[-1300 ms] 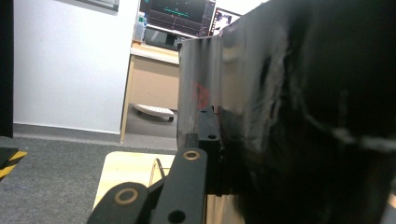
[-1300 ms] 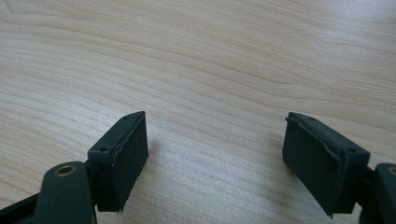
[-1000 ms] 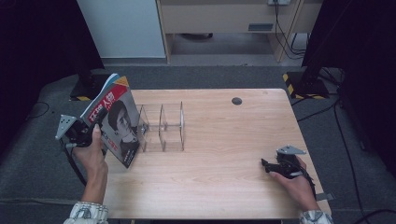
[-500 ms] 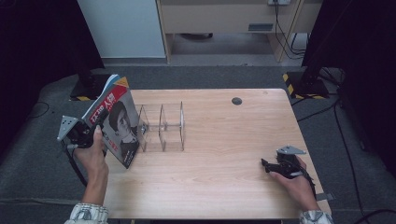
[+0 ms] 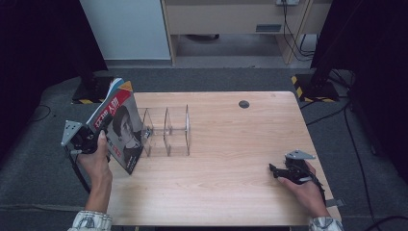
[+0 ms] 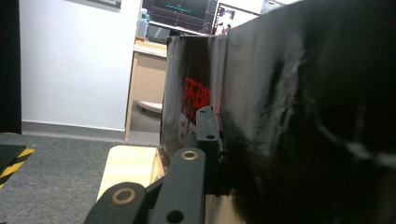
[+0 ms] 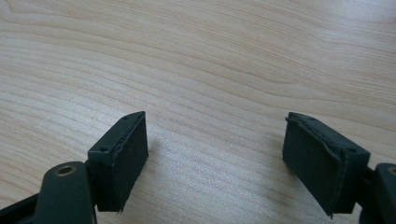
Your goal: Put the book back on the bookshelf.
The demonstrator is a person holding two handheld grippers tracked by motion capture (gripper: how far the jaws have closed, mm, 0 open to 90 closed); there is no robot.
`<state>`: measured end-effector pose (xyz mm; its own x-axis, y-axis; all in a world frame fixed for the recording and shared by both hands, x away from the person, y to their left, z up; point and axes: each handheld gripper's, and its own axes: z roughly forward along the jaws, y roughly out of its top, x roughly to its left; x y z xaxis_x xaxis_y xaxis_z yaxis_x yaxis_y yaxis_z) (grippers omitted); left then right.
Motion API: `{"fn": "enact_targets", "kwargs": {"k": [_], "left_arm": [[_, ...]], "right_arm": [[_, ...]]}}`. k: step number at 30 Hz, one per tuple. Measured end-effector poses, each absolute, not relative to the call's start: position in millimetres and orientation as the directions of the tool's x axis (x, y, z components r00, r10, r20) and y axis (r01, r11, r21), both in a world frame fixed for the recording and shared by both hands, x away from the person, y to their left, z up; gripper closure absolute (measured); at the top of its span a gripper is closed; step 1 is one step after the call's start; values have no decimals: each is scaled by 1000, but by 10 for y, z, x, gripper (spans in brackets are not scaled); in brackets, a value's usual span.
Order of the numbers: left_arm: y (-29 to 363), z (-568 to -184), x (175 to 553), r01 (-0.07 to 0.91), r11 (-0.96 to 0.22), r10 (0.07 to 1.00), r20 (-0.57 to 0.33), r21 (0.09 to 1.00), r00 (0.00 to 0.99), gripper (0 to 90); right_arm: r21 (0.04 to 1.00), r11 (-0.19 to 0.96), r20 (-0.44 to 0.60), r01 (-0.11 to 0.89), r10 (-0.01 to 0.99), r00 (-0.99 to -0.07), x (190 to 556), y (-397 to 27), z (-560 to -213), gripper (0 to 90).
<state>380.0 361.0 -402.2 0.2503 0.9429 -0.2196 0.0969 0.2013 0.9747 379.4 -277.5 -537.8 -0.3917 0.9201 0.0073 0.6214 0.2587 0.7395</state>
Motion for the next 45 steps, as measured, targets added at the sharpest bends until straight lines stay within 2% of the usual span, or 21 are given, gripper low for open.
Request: {"fn": "enact_targets", "kwargs": {"k": [20,29,30,32,34,35,37,40,41,45], "left_arm": [[3569,-4018,3805,129,188,945,-215,974,246,828],[3577,-4002,3793,148,175,949,-206,973,237,730],[3578,-4002,3794,149,178,948,-210,973,238,681],[3581,-3998,3793,152,183,947,-215,971,237,656],[3576,-3993,3790,149,181,949,-212,972,235,560],[3573,-3991,3792,148,177,950,-208,973,231,560],[3569,-3988,3792,148,176,954,-206,973,218,461],[3571,-3982,3781,142,174,958,-201,974,205,371],[3571,-3982,3778,142,174,958,-201,974,205,309],[3567,-3981,3749,142,166,957,-194,976,214,245]], "right_arm": [[739,259,8,622,920,-393,3793,-2775,-5378,225],[739,259,8,622,920,-393,3792,-2776,-5378,225],[739,259,8,622,920,-393,3792,-2775,-5377,225],[739,260,8,621,919,-393,3792,-2776,-5377,225],[739,260,8,621,919,-394,3792,-2776,-5378,224],[739,260,8,621,919,-394,3792,-2776,-5378,224],[739,260,8,622,919,-394,3791,-2776,-5378,224],[739,260,9,622,919,-394,3791,-2775,-5377,223],[739,262,7,621,918,-396,3792,-2777,-5378,223],[739,262,7,620,918,-396,3792,-2777,-5378,222]]}}
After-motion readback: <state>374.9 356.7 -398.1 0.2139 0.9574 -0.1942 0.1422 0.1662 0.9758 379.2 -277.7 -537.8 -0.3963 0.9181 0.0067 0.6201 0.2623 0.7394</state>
